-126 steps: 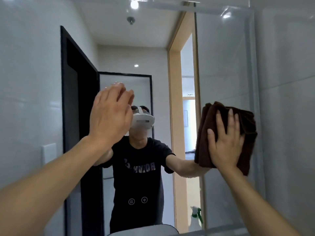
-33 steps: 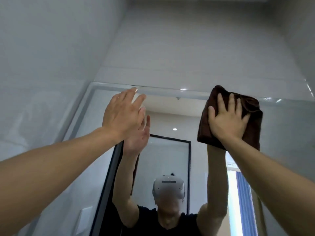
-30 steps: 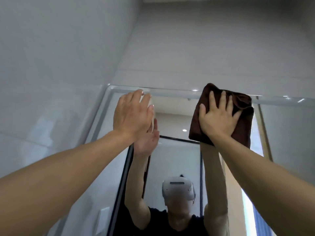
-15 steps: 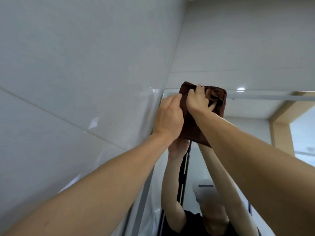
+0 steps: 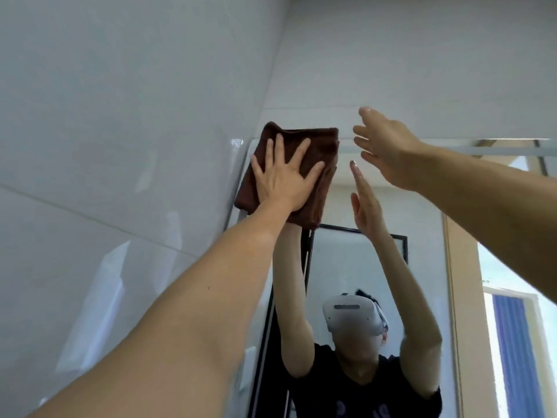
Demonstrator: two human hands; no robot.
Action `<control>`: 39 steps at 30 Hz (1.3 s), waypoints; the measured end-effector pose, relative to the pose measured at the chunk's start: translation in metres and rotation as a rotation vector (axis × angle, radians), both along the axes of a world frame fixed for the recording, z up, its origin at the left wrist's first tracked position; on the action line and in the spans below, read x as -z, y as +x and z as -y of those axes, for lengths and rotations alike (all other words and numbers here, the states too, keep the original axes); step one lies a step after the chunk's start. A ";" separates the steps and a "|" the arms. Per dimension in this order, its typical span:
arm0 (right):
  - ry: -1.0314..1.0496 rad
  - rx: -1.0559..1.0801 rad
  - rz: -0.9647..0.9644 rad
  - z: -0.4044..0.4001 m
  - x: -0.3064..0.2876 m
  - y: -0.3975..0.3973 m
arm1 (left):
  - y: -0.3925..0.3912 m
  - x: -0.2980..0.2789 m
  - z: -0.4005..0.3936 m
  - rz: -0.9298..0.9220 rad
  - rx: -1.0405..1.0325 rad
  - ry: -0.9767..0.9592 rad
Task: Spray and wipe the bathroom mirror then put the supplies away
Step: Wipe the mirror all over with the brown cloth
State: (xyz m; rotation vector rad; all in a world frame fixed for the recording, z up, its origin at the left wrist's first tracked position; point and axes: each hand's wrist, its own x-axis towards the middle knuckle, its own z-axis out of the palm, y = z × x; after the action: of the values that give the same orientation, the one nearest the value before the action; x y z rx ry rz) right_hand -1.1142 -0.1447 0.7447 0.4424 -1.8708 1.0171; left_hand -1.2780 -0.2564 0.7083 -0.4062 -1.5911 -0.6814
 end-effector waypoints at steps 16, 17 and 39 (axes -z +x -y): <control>0.351 0.506 -0.112 -0.119 0.092 0.087 | 0.098 0.045 -0.140 0.141 -0.009 0.110; 0.325 0.526 -0.130 -0.125 0.102 0.092 | 0.109 0.051 -0.158 0.129 -0.009 0.072; 0.030 0.366 -0.197 -0.081 0.256 0.058 | -0.005 0.234 0.015 0.059 -0.194 -0.015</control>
State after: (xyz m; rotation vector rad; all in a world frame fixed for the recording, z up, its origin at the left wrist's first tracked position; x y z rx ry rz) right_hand -1.0560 -0.0637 0.4891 0.1980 -1.7110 0.6759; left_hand -1.2832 -0.2712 0.4744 -0.2410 -1.6674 -0.5372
